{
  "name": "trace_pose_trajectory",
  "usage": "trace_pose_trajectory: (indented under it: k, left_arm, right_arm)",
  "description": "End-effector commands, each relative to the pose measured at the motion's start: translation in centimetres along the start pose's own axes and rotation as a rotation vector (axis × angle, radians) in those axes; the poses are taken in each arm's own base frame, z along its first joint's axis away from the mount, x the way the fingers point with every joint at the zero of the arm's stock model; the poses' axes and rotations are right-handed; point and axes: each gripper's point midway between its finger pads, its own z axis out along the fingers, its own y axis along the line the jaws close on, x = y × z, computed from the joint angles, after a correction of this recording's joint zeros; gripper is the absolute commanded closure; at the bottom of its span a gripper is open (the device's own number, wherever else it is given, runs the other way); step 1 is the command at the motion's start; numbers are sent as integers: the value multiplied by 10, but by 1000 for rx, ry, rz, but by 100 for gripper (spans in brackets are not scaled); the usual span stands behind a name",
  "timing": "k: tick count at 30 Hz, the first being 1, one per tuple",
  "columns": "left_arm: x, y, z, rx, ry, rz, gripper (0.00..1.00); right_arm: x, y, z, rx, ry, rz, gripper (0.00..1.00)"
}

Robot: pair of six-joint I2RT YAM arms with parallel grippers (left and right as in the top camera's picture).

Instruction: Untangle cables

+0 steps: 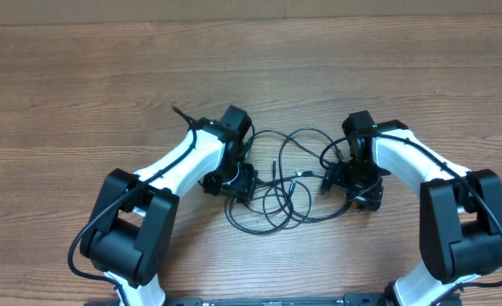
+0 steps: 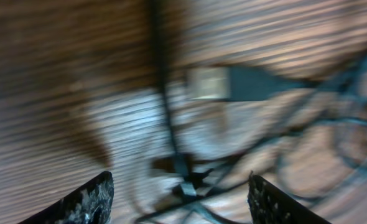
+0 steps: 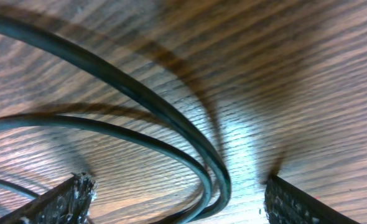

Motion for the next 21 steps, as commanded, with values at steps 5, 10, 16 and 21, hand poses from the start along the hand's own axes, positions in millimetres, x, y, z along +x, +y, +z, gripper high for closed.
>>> trace_pose_trajectory:
  k: [5,10,16,21]
  left_arm:
    - [1,29,16,-133,-51,-53,24]
    - [-7,62,12,-311,-116,-83,23]
    - [-22,105,-3,-453,-205,-208,14]
    - [-25,134,-9,-437,-215,-331,13]
  right_arm:
    - [1,-12,15,38,-16,1,14]
    - [-2,-15,16,51,-34,0,14]
    - [-17,-29,14,138,-115,27,14]
    - [-28,-45,9,225,-189,78,18]
